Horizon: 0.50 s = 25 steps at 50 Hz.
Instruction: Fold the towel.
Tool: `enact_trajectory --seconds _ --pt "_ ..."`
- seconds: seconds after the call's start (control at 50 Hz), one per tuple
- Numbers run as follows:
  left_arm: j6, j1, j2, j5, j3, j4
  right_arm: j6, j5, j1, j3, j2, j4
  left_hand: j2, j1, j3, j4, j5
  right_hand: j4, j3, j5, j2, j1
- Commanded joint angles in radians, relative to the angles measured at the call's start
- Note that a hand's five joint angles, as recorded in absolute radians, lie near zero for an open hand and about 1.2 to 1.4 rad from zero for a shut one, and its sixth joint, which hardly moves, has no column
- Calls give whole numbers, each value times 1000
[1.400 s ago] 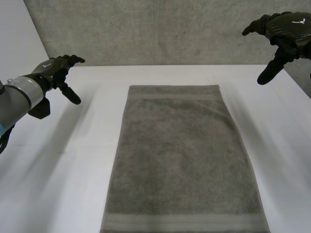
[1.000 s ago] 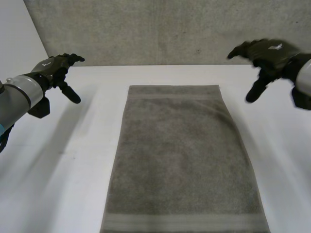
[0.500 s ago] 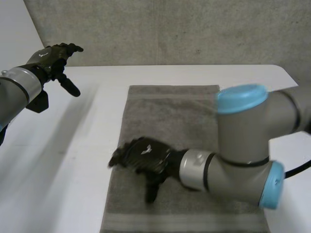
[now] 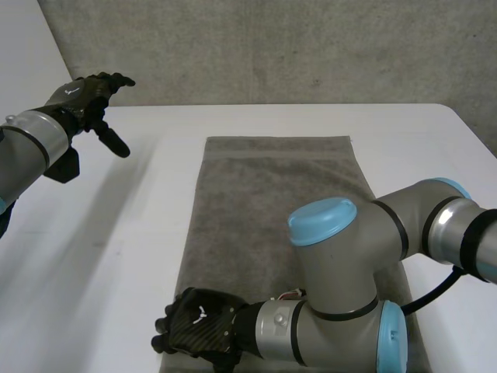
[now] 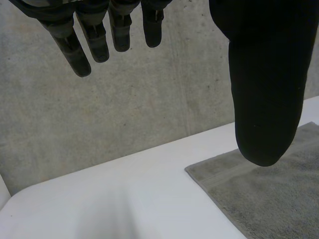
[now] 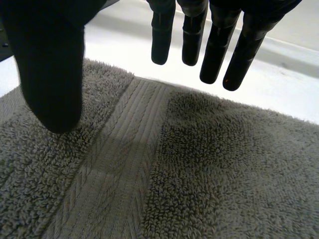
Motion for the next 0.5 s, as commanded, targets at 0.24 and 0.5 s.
enact_trajectory --seconds 0.24,0.5 --pt "0 -11 -5 -1 -2 0 -30 10 24 -8 1 -17 25 26 26 24 9 406 406 408 421 460" --pt "0 -37 7 1 -25 -2 -10 42 -183 62 -215 21 25 26 26 24 9 153 154 155 168 208"
